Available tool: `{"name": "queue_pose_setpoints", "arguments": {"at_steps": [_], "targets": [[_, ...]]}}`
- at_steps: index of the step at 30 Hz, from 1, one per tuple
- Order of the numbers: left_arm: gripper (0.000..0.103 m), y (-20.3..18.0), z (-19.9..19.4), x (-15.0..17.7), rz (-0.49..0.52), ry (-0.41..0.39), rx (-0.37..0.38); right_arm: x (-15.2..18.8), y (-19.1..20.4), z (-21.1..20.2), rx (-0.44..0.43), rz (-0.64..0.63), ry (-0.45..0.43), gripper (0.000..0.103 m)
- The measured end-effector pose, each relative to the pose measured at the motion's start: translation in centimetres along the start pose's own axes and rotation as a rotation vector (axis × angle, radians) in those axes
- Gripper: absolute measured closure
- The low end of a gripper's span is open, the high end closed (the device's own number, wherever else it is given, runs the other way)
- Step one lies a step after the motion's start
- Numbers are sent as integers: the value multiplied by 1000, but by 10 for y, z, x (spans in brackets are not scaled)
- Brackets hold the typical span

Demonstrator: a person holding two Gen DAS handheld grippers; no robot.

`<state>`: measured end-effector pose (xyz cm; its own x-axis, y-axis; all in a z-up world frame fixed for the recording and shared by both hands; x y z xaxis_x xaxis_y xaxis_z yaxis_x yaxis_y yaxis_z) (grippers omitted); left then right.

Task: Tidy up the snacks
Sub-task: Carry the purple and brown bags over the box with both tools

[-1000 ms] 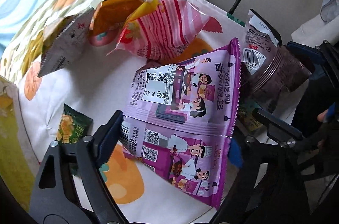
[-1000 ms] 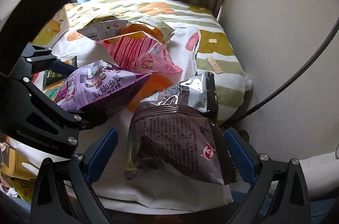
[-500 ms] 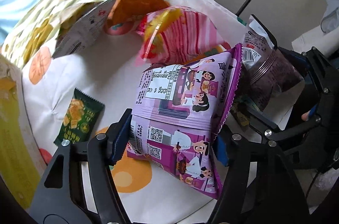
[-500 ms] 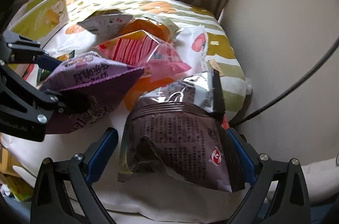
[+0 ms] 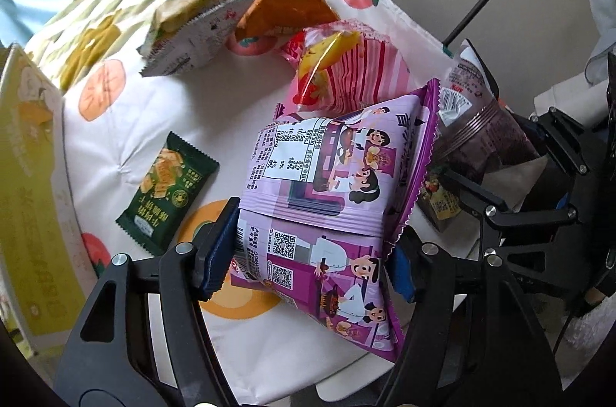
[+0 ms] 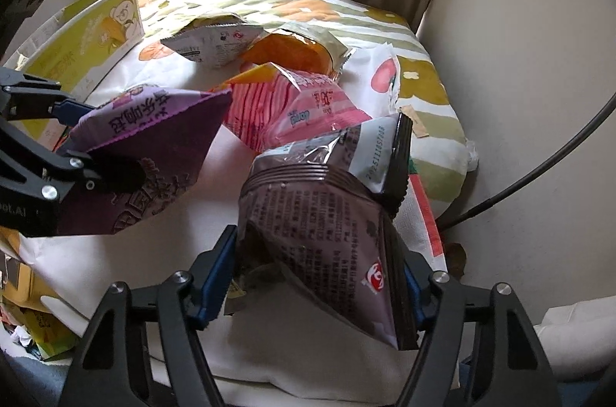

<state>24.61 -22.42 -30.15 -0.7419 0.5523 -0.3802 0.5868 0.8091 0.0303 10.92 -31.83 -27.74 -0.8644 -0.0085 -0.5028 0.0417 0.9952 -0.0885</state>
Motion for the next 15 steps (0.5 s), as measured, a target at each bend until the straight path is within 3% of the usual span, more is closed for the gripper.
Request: {"name": "queue_pose_setpoints", "arguments": {"at_steps": [9, 15], "targets": [[40, 5, -55, 7, -69, -80, -44, -14, 12, -37, -54, -30, -62, 35], [40, 25, -102, 11, -154, -149, -98, -42, 28, -66, -102, -94, -107, 35]]}}
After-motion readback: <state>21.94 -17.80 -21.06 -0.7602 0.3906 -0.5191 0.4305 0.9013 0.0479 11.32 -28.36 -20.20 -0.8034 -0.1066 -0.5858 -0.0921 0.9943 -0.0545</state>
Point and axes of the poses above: each gripper's, at about its wrist camera, not at the fingertips, and z roughly the way its jaws point, y to its left, x to its underside, the point moved 6 cm from there along z, roughly the way its jaws point, and after that the axes turned 8 degrees about -x, right-handed, at the moved point
